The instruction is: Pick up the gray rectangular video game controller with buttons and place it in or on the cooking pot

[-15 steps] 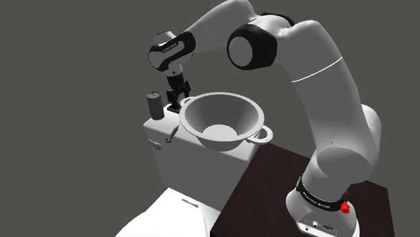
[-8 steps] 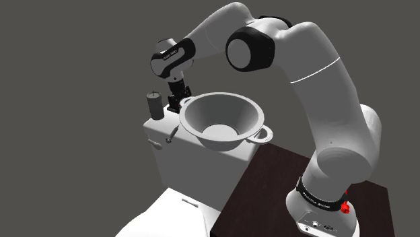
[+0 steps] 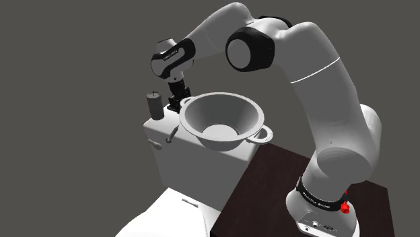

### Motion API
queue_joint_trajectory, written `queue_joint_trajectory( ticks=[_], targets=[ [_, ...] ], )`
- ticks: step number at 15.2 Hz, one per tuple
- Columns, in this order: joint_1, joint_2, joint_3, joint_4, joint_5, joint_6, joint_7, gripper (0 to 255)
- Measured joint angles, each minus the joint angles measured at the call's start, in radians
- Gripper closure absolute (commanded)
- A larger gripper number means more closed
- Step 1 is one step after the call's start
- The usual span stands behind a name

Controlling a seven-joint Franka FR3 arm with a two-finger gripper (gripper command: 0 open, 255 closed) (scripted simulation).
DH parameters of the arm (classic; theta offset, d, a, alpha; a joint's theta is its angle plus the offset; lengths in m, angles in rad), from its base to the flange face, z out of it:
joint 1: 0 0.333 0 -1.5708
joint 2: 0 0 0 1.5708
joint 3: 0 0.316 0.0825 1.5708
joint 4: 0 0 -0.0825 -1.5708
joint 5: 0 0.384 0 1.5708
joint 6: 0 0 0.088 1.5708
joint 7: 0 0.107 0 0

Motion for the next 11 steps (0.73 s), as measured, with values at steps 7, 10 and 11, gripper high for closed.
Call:
queue_joint_trajectory(
  ticks=[7,10,11],
  targets=[
    [0.000,0.000,0.000,-0.002,0.000,0.000,0.000,255],
    [0.000,-0.013,0.000,0.003,-0.001,-0.020,-0.001,255],
    [0.000,-0.021,-0.001,0.003,-0.001,-0.027,0.000,255]
  ],
)
